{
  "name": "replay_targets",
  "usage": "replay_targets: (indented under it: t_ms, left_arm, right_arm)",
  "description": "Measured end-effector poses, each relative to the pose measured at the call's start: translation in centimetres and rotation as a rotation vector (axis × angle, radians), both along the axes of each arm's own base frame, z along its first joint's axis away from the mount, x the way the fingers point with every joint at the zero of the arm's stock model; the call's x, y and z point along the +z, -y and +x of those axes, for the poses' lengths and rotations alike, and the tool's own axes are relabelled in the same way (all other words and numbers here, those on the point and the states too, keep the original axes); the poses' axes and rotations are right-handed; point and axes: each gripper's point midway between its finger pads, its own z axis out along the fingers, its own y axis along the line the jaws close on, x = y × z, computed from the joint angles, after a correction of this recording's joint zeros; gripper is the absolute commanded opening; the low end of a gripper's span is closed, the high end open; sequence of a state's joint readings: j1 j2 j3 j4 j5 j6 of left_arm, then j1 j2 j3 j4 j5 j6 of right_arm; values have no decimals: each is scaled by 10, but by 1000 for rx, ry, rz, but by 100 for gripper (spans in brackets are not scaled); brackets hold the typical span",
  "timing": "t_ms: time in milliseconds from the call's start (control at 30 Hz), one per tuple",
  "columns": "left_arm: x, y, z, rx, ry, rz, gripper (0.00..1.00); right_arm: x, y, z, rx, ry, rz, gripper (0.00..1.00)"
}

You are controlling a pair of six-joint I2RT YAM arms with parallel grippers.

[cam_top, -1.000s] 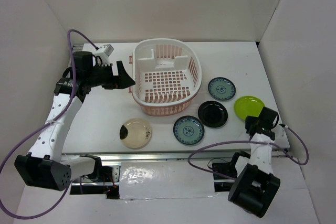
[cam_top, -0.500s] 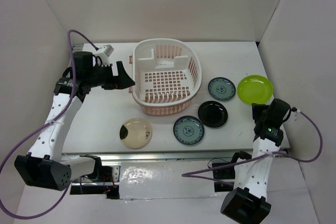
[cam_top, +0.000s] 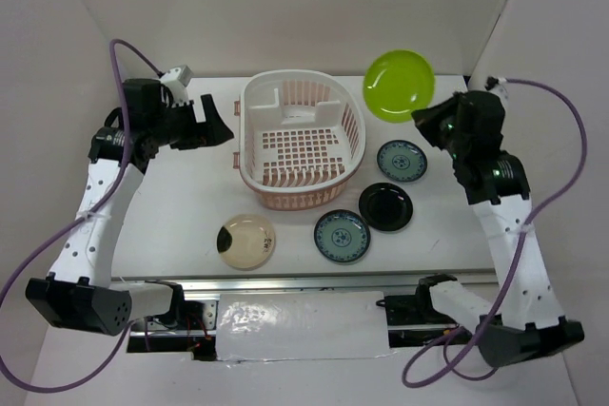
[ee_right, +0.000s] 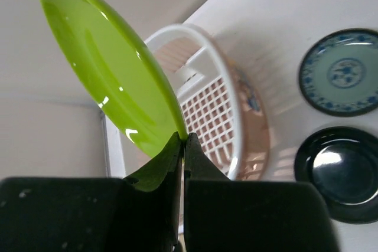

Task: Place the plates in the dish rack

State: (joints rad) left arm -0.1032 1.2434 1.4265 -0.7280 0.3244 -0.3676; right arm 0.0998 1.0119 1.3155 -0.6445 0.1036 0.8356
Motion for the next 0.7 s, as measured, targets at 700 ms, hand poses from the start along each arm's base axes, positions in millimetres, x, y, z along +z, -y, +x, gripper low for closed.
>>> replay_targets:
  t_ms: [700]
  left_arm:
    - [8, -23, -1, 150, -24, -28, 99]
  right_arm:
    - [-65, -179, 27, 151, -353, -477, 0]
